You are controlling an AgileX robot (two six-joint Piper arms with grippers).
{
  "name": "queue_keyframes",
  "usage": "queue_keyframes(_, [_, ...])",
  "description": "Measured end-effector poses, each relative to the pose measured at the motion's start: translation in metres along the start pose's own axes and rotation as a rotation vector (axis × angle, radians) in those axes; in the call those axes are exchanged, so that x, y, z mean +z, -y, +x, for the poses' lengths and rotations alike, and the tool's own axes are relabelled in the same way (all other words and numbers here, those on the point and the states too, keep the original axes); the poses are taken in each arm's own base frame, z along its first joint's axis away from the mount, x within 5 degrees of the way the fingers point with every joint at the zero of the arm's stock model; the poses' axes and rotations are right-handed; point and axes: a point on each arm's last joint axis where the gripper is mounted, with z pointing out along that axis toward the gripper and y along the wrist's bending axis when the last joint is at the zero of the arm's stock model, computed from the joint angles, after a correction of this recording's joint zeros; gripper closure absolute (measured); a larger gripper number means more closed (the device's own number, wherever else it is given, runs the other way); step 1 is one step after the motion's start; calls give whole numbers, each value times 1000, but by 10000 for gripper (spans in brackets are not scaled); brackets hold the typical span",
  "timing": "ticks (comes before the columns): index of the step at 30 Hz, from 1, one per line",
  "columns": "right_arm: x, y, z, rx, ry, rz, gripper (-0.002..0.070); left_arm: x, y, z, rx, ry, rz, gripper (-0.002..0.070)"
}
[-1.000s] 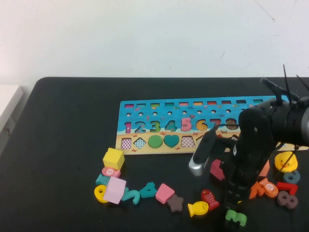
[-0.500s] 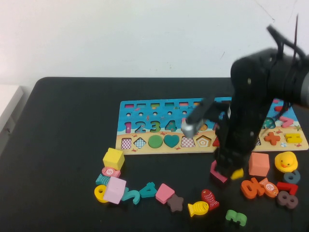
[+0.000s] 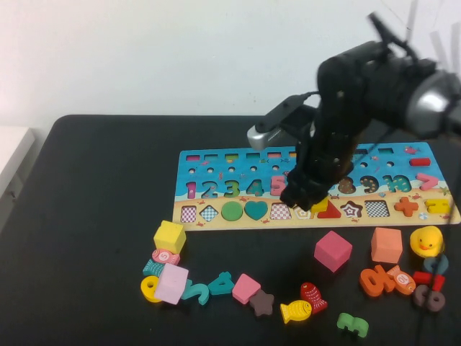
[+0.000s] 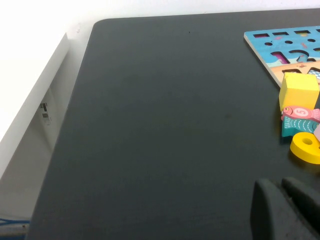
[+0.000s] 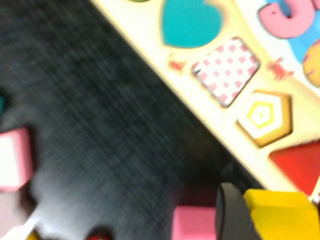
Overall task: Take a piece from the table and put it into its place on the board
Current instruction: Place the "five-pointed star" into the hole of the five-pointed star
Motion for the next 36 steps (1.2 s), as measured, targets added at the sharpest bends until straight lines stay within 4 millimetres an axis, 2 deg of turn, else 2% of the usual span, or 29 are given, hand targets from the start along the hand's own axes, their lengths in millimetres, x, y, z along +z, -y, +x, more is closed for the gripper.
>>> queue_keyframes(5, [27,8,-17,35,-38,33,327,0,0,0,0,0,0,678])
queue_keyframes(9, [41,12,-27,72,-36,43,327,0,0,0,0,0,0,678])
queue_keyframes(19, [66,19,-24,157,-81,38,327,0,0,0,0,0,0,678])
queue_keyframes(36, [70,18,-28,178,-34,-3,327,0,0,0,0,0,0,678])
